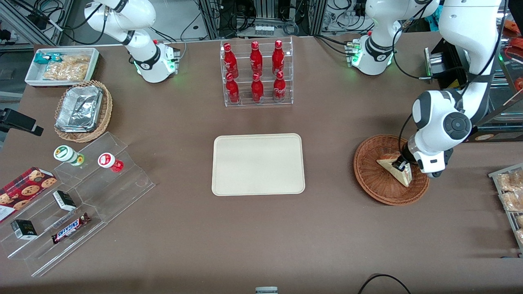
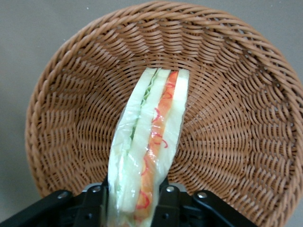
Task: Place sandwich from basket to tray
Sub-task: 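Lift the sandwich and carry it with the left gripper to the tray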
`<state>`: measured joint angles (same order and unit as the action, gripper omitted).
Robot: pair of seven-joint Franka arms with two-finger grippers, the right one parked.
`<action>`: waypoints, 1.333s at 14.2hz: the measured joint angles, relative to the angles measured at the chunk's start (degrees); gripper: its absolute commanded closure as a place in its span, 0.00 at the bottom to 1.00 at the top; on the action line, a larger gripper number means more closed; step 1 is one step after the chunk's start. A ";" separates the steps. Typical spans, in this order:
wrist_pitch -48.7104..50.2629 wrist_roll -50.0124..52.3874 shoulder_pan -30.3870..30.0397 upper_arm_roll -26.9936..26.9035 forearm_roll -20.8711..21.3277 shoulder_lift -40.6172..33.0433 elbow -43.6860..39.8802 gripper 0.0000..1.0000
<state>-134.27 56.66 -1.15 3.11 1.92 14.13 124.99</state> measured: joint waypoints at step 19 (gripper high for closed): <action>18.57 1.68 26.03 14.41 2.17 20.68 -38.31 1.00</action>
<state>-115.70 58.34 24.87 17.52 4.10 34.81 86.67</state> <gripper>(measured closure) 0.855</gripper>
